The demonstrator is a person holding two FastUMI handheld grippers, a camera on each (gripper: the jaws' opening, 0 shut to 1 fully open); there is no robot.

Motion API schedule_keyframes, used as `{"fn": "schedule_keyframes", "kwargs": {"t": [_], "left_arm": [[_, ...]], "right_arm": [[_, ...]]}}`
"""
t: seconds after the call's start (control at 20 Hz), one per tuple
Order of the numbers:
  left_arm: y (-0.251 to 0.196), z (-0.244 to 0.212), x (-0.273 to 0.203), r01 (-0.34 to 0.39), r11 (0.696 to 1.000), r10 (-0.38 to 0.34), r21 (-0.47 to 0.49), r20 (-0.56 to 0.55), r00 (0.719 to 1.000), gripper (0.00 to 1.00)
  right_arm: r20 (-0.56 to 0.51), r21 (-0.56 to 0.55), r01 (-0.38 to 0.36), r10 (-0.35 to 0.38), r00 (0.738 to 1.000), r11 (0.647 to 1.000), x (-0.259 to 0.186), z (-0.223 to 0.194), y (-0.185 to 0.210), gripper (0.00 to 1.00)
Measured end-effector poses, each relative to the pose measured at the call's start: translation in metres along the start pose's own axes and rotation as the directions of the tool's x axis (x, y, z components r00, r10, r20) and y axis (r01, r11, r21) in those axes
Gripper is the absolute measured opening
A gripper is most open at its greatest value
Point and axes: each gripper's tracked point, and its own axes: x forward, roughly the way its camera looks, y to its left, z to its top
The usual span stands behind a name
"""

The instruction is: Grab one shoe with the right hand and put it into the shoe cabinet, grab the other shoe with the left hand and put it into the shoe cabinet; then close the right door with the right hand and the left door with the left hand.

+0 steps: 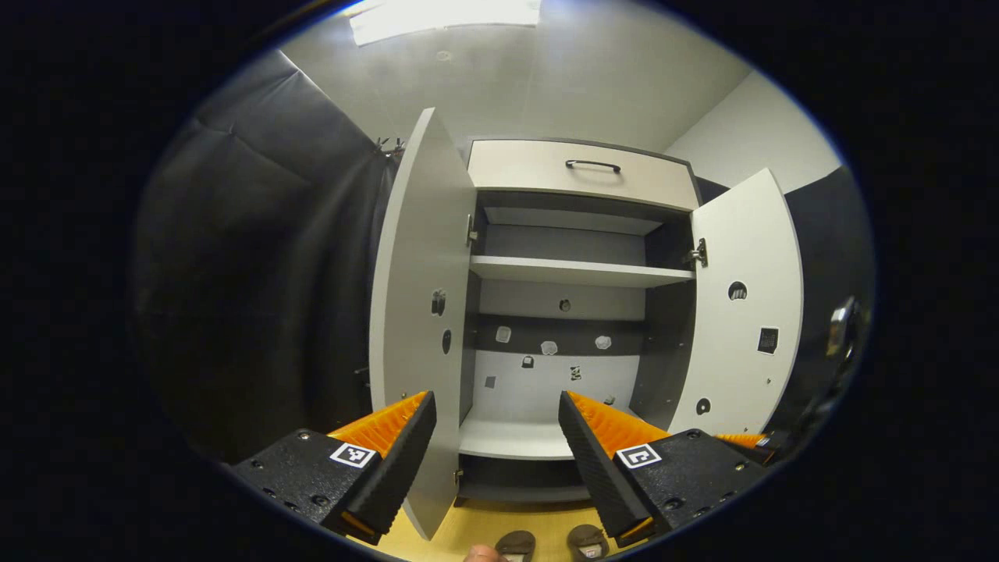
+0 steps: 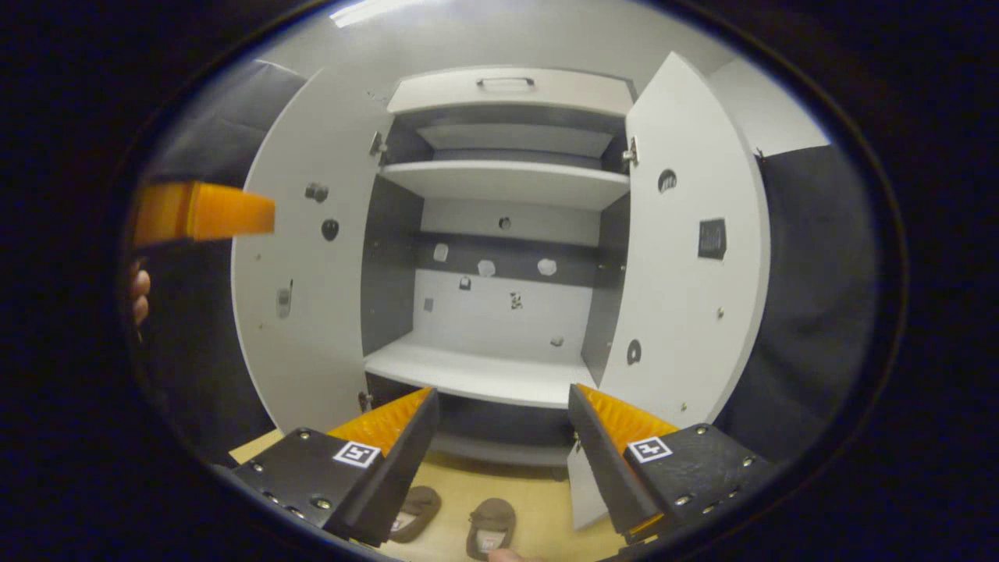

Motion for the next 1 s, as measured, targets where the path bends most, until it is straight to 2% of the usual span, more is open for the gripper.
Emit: {"fn": "schedule_keyframes", "kwargs": {"t": [0.2, 0.3, 0.35, 0.45, 0.7, 1.0], "left_arm": [[0.011, -0.006, 0.001, -0.027, 1.000, 0.027, 0.011, -0.013, 1.000, 0.96], [0.015, -0.009, 0.001, -0.033, 0.999, 0.033, 0.008, -0.021, 0.999, 0.96], [0.016, -0.011, 0.002, -0.037, 0.999, 0.037, 0.010, -0.024, 0.999, 0.96], [0.019, -0.014, 0.002, -0.043, 0.999, 0.043, 0.015, -0.028, 0.999, 0.96], [0.031, -0.018, -0.004, -0.066, 0.998, 0.067, 0.021, -0.040, 0.997, 0.96], [0.052, -0.022, -0.010, -0.115, 0.993, 0.116, 0.029, -0.052, 0.992, 0.96]], "right_arm": [[-0.147, -0.017, -0.019, 0.016, 0.989, 1.000, 0.017, -0.083, 0.009, 0.99], [-0.230, -0.040, -0.033, 0.023, 0.973, 0.999, 0.024, -0.127, 0.014, 0.96], [-0.263, -0.045, -0.046, 0.032, 0.964, 0.998, 0.027, -0.148, 0.019, 1.00], [-0.331, -0.055, -0.070, 0.047, 0.942, 0.996, 0.033, -0.190, 0.027, 1.00], [-0.498, -0.043, -0.120, 0.083, 0.863, 0.992, 0.038, -0.279, 0.052, 0.98], [-0.639, -0.035, -0.126, 0.075, 0.766, 0.991, 0.042, -0.353, 0.062, 0.98]]}}
